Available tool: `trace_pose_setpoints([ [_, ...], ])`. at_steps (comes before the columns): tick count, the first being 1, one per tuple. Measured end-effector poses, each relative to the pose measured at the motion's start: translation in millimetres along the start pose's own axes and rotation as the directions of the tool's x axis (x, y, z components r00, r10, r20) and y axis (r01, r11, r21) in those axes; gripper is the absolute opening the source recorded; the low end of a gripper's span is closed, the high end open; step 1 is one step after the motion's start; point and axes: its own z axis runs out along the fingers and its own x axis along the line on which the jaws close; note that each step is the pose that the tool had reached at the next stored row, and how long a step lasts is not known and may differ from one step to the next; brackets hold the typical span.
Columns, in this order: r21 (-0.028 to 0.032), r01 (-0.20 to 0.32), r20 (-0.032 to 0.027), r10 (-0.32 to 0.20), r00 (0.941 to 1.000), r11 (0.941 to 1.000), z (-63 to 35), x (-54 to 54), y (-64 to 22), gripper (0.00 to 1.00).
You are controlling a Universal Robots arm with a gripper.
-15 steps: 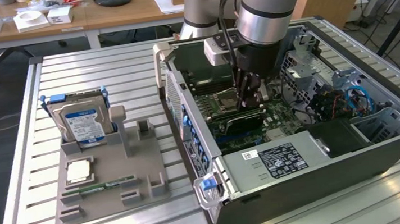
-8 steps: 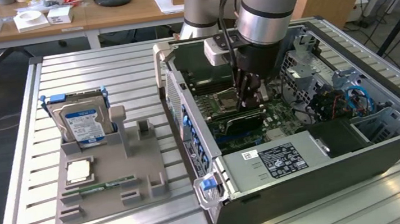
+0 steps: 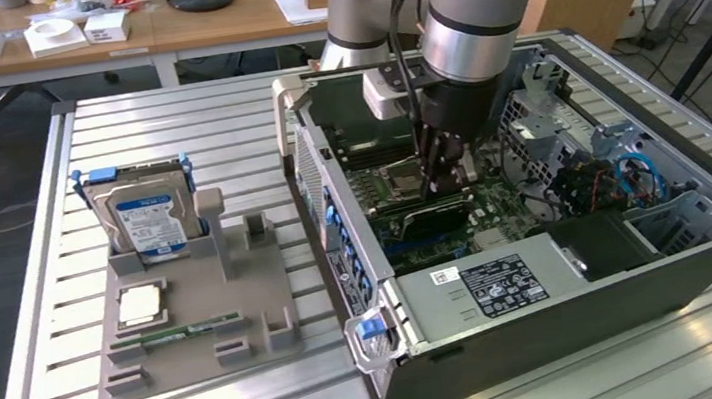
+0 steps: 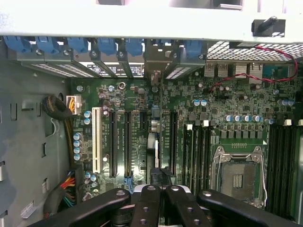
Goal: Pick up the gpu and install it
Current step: 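Press down on the gpu until it lock into place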
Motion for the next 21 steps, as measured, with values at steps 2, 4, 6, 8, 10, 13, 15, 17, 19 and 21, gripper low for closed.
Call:
trace_pose_setpoints([
  [2,0.0,0.0,0.0001,0.0,1.0,1.0,0.1,0.0,0.0,0.1],
  [4,0.0001,0.0,0.0003,0.0,1.0,1.0,0.3,0.0,0.0,0.1],
  [6,0.0001,0.0,0.0002,0.0,1.0,1.0,0.9,0.0,0.0,0.1],
  [8,0.0,0.0,0.0001,0.0,1.0,1.0,1.1,0.0,0.0,0.1],
  [10,0.0,0.0,0.0001,0.0,1.0,1.0,1.2,0.0,0.0,0.1],
  [13,0.0,0.0,0.0002,0.0,1.0,1.0,1.6,0.0,0.0,0.1],
  [15,0.0,0.0,0.0001,0.0,1.0,1.0,1.6,0.1,0.0,0.1],
  [17,0.0,0.0,0.0001,0.0,1.0,1.0,1.8,0.1,0.0,0.1],
  [19,0.0,0.0,0.0001,0.0,1.0,1.0,2.2,0.1,0.0,0.1],
  [21,0.0,0.0,0.0002,0.0,1.0,1.0,2.3,0.1,0.0,0.1],
])
